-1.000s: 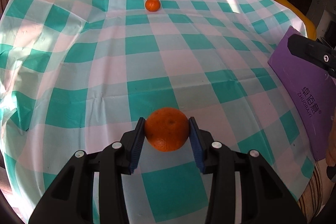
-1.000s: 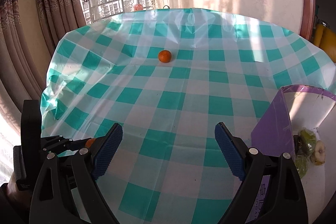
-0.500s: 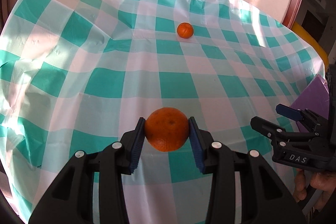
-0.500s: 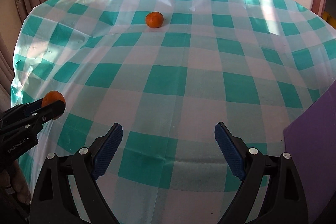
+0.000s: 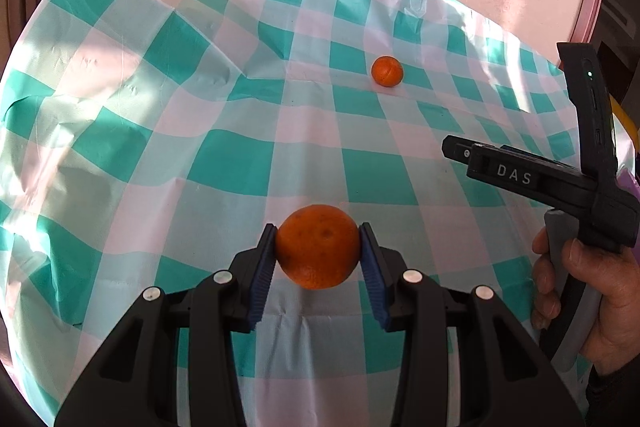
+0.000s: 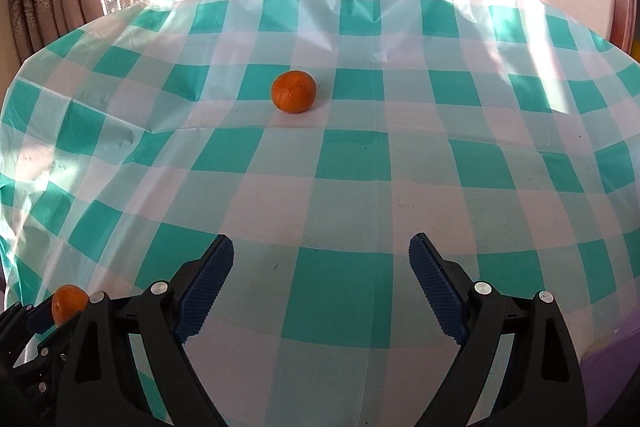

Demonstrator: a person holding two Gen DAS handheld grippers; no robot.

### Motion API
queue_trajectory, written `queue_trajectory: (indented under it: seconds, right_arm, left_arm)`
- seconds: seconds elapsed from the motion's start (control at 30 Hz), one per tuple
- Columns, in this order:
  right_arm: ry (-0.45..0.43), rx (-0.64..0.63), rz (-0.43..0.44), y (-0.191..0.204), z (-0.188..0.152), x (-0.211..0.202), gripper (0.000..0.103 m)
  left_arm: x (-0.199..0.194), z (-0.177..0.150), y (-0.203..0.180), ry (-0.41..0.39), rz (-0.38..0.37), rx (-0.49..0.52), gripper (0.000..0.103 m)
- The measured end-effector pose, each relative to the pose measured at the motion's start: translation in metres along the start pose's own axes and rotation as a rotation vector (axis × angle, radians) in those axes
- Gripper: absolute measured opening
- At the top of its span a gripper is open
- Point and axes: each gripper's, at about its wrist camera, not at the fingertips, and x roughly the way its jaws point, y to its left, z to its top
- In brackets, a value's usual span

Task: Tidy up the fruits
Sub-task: 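Grasp a small orange with the right tool while the left tool holds its orange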

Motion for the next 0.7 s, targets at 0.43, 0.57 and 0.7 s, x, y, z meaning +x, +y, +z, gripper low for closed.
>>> queue_trajectory:
  seconds: [0.43,0.57,0.7]
  right_arm:
    - [-0.017,-0.088,0.000,0.025,0.052,0.049,0.087]
    - [0.002,-0.079,0.029,0.030,0.065,0.064,0.087]
    - [0.024,-0.025,0.088,0.027,0.078,0.079,0.080]
  left_arm:
    - [-0.003,0.000,0.011,-0.007,-0.006,-0.060,0.041]
    - [-0.010,0.004,0.022,-0.044,-0.045,-0.137,0.041]
    - [-0.030,0.018,0.050,-0.143,-0.090,-0.298,0.041]
